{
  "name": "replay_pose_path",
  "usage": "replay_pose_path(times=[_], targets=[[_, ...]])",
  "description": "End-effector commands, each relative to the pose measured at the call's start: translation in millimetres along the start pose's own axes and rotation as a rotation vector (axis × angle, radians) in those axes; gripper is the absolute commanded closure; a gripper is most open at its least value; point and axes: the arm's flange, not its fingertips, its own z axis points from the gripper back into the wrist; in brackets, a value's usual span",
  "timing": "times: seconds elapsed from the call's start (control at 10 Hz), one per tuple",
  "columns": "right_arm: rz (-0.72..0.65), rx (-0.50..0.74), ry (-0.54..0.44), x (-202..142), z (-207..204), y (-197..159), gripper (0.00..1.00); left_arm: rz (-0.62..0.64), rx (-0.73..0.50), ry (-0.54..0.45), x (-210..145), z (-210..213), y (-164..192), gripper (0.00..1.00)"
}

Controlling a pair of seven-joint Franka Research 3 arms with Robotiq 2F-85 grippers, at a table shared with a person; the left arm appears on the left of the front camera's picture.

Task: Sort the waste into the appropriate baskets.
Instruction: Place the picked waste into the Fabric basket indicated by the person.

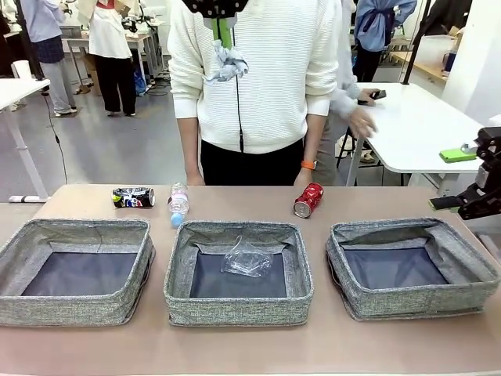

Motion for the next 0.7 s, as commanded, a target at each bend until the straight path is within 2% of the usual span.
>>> replay_pose_path(times=[0.0, 0.6], targets=[[-0.018, 0.018, -0.007, 0.3, -1.1, 5.2, 0.00, 0.006, 0.001, -0.009, -1.8, 4.3, 3.2, 0.98], [-0.018, 0.018, -0.007, 0.3, -1.1, 5.2, 0.00, 0.006, 0.001, -0.009, -1.8, 4.3, 3.2, 0.98]])
